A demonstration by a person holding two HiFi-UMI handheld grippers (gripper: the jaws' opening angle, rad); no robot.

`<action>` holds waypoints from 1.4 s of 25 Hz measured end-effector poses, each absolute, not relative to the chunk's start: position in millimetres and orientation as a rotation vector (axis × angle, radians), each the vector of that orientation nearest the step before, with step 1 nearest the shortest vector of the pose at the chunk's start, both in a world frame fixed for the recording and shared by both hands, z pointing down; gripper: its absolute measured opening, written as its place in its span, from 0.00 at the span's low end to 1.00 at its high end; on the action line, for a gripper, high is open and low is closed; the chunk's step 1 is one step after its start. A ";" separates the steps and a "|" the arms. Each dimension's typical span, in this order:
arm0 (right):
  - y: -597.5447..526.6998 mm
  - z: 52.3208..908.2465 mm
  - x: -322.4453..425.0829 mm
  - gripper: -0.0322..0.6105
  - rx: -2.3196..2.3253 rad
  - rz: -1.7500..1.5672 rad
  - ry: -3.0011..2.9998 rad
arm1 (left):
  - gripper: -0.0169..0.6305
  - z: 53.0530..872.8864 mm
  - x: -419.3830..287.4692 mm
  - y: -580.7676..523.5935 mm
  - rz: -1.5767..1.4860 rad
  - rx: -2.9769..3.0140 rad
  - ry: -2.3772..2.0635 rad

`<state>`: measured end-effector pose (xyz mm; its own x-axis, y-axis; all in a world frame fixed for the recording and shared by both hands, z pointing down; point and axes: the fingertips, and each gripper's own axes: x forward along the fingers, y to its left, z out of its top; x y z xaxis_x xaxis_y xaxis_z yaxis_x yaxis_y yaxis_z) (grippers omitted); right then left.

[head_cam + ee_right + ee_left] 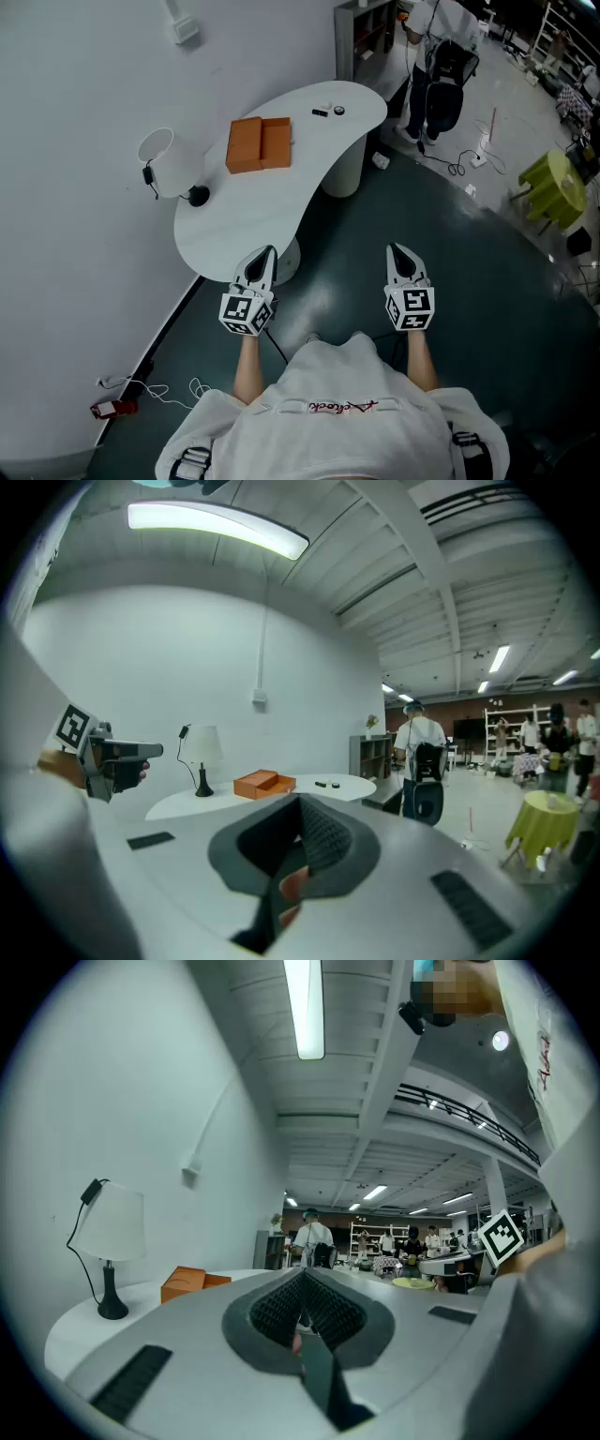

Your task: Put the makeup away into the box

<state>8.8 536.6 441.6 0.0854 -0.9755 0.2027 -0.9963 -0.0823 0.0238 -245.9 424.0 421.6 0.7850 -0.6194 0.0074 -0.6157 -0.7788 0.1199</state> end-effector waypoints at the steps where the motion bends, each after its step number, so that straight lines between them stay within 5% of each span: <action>1: 536.5 441.9 7.4 0.08 2.193 0.201 -2.016 | 0.04 420.4 -246.8 423.0 -0.051 2.860 -0.992; 35: 503.8 434.4 -38.0 0.08 2.293 0.177 -1.881 | 0.04 435.0 -248.5 368.8 -0.075 2.905 -0.710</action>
<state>-38.0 503.8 434.4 0.1969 -0.9601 0.1985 -0.9803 -0.1895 0.0561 -248.5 368.8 435.0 0.8868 -0.4620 -0.0127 -0.4545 -0.8768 0.1568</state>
